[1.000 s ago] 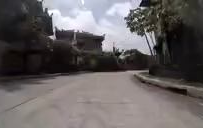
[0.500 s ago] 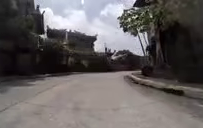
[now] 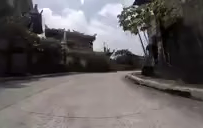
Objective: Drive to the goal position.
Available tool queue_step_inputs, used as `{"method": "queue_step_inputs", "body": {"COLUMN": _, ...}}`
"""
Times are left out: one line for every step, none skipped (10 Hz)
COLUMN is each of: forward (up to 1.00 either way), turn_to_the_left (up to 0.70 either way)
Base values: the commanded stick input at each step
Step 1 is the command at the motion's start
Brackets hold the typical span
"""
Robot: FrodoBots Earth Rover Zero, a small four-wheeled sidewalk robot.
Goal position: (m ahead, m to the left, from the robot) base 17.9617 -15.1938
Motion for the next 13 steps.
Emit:
{"method": "queue_step_inputs", "body": {"forward": 0.50, "turn_to_the_left": 0.01}}
{"method": "queue_step_inputs", "body": {"forward": 0.50, "turn_to_the_left": 0.01}}
{"method": "queue_step_inputs", "body": {"forward": 0.50, "turn_to_the_left": 0.01}}
{"method": "queue_step_inputs", "body": {"forward": 0.50, "turn_to_the_left": 0.01}}
{"method": "queue_step_inputs", "body": {"forward": 0.50, "turn_to_the_left": 0.01}}
{"method": "queue_step_inputs", "body": {"forward": 0.50, "turn_to_the_left": 0.01}}
{"method": "queue_step_inputs", "body": {"forward": 0.50, "turn_to_the_left": 0.01}}
{"method": "queue_step_inputs", "body": {"forward": 0.50, "turn_to_the_left": 0.01}}
{"method": "queue_step_inputs", "body": {"forward": 0.50, "turn_to_the_left": 0.01}}
{"method": "queue_step_inputs", "body": {"forward": 0.50, "turn_to_the_left": 0.01}}
{"method": "queue_step_inputs", "body": {"forward": 0.50, "turn_to_the_left": 0.01}}
{"method": "queue_step_inputs", "body": {"forward": 0.50, "turn_to_the_left": 0.01}}
{"method": "queue_step_inputs", "body": {"forward": 0.50, "turn_to_the_left": 0.01}}
